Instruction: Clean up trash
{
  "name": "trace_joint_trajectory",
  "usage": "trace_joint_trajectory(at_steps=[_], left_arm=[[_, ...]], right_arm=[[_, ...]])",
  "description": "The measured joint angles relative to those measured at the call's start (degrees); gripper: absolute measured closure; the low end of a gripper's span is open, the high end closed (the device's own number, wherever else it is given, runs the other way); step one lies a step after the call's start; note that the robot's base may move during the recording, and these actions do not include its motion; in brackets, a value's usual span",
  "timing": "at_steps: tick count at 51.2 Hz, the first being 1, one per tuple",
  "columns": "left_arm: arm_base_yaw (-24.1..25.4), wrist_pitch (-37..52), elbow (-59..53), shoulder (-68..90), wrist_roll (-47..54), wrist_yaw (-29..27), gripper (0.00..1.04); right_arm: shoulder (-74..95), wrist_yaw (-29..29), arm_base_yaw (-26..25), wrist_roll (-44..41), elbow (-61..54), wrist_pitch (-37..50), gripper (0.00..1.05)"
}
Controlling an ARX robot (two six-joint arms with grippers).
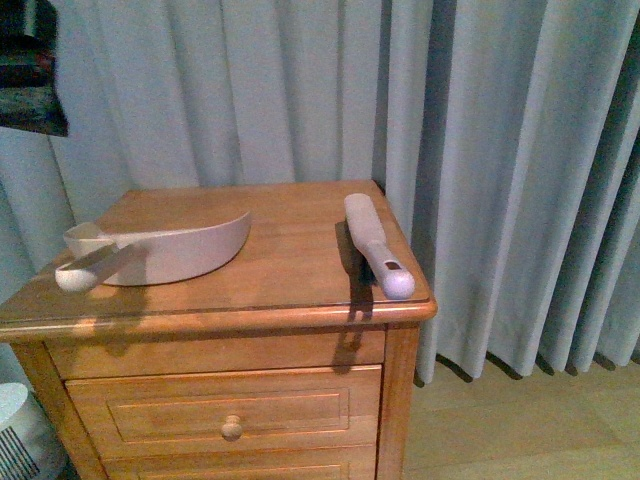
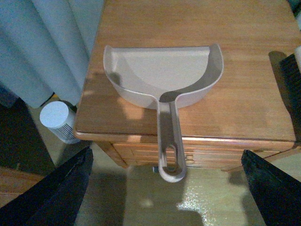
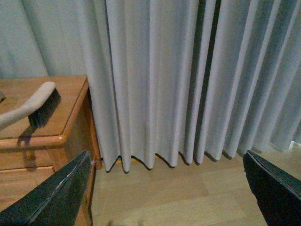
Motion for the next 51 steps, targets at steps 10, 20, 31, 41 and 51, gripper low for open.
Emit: trace_joint_trajectory(at_steps=[10,20,31,41,51], left_arm=[[-0.83,-1.64,7.52,11.93,-0.66,-2.71,0.08],[-0.72,-1.11,8.26,18.12,0.07,-4.48,0.08],[0.20,1.16,8.24,22.08,1.90,-3.85,0.08],[0.26,2.78,8.13,24.81,3.56,-3.21,0.08],[0.28,4.90,8.13,27.78,5.38,-3.30,0.08]], right_arm=[[0.00,0.00,0.00,0.00,0.00,0.00,0.07],[0.00,0.00,0.00,0.00,0.00,0.00,0.07],[0.00,0.00,0.00,0.00,0.00,0.00,0.07],[0.00,0.00,0.00,0.00,0.00,0.00,0.07],[0.00,0.00,0.00,0.00,0.00,0.00,0.07]])
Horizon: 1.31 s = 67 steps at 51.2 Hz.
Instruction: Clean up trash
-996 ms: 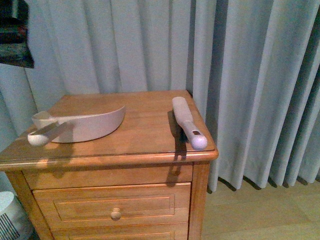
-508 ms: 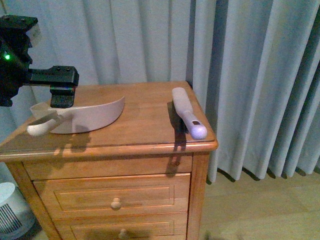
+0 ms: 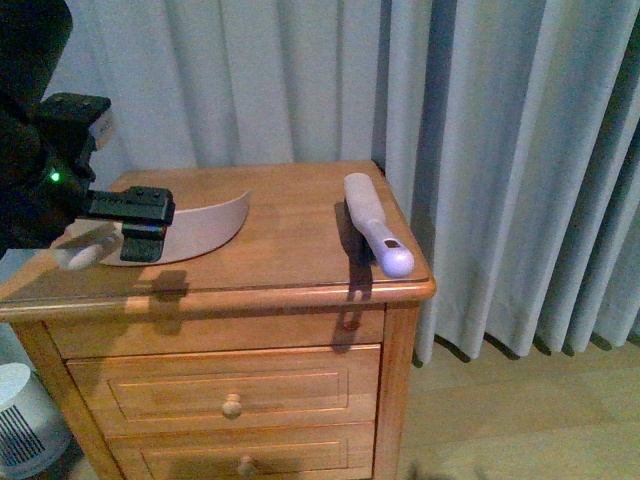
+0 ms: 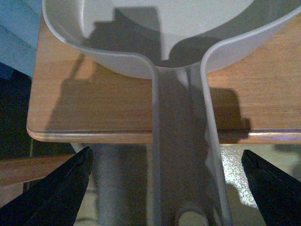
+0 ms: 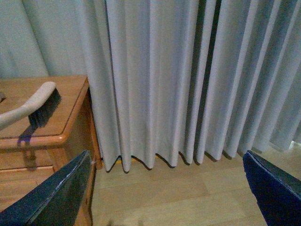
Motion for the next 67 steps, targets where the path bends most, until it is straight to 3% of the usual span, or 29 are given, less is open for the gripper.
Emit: trace_joint_trajectory(at_steps=[14,22,31,34,46,67], left_arm=[[-0.04,0.57,0.35,2.29,1.92,-0.20,0.08],[-0.07,0.92,0.63,2.67,2.45,-1.09,0.29],[-0.09,1.99,0.72,2.56,3.69,-0.52,0.70],[-0.13,2.12,0.68,2.32,3.69,0.46,0.77],[-0.33,5.05,-2.34,-1.11,3.69,1.90,0.77],[-3.30,37.55,-25.79,-29.11,10.75,3.02,0.78]], right_arm=[[0.00,0.00,0.00,0.00,0.00,0.00,0.07],[0.00,0.00,0.00,0.00,0.00,0.00,0.07],[0.00,0.00,0.00,0.00,0.00,0.00,0.07],[0.00,0.00,0.00,0.00,0.00,0.00,0.07],[0.00,0.00,0.00,0.00,0.00,0.00,0.07],[0.00,0.00,0.00,0.00,0.00,0.00,0.07]])
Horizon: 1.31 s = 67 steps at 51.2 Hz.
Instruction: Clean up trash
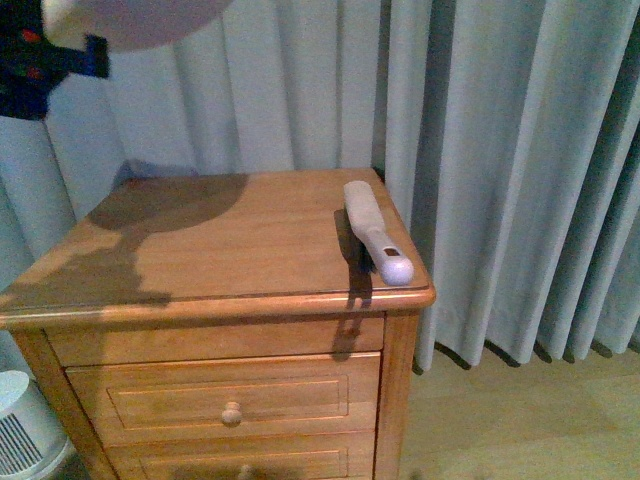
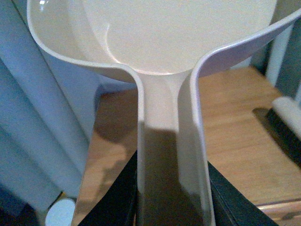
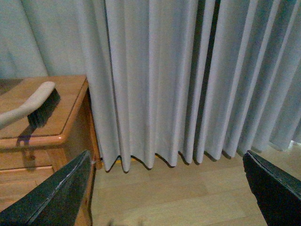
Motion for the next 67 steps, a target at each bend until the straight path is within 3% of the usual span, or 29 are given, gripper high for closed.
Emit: trace_joint_trajectory(at_steps=[9,17,25,32,41,44,47,55,67], left_arm=[[-0.50,4.15,-13.00,-18.32,1.64,-0.26,0.78],[2.82,-2.62,-21.27,-38.73,1.31,2.23,0.78],[11.63,-12.26,-24.63,-57.05,-2.25,10.69,0.78],[19.30,-10.97,-26.45,-62.77,-7.08,15.80,0.78],[17.00,-10.27,-30.67,-63.93,-8.61,15.76,0.78],[16.92,-10.27,-30.73,-64.08,-8.63,15.56,0.78],[16.92,-10.25,-30.73,-64.26,-8.68,15.34,0.78],[16.87,-10.25,-30.73,-64.28,-8.68,15.37,0.78],[16.87,-10.25,-30.73,-64.28,-8.68,15.39,0.78]], right_arm=[[0.00,0.00,0.00,0.00,0.00,0.00,0.07],[0.00,0.00,0.00,0.00,0.00,0.00,0.07],[0.00,0.02,0.00,0.00,0.00,0.00,0.07],[0.00,0.00,0.00,0.00,0.00,0.00,0.07],[0.24,1.20,0.31,-0.48,0.07,-0.33,0.07],[4.90,13.38,5.49,-3.82,1.60,-3.52,0.07],[12.92,17.99,10.99,-4.17,4.02,-2.27,0.07],[35.47,19.82,21.92,-0.63,18.86,1.51,0.07],[58.31,20.17,28.22,6.43,41.13,-3.43,0.07]])
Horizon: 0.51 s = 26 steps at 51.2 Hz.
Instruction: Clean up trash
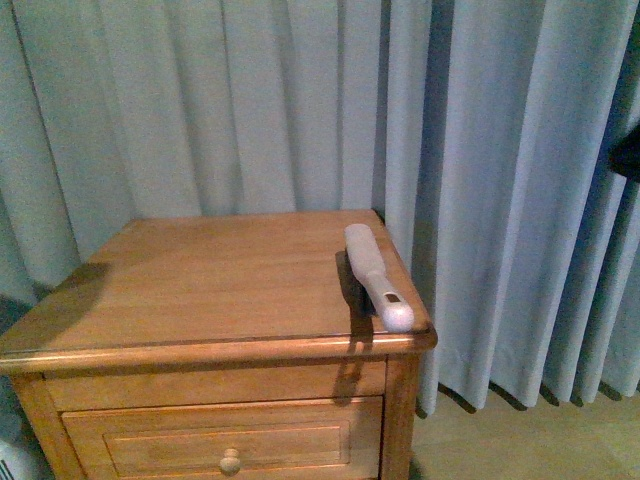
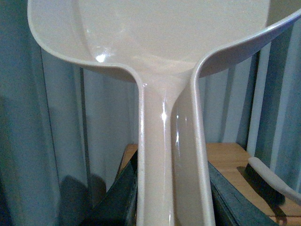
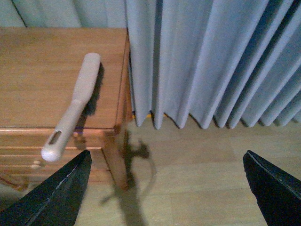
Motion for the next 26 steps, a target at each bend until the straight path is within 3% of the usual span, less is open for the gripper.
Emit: trace_joint_trajectory(at_steps=[13,26], left_arm=[[0.00,0.00,0.00,0.00,0.00,0.00,0.78],[0.00,0.00,0.00,0.00,0.00,0.00,0.78]], right_arm=[[25.09,-2.08,2.10,12.63,24.52,-13.70,0.07],[42.10,-3.96,3.80,20.94,37.73,-19.08,0.07]])
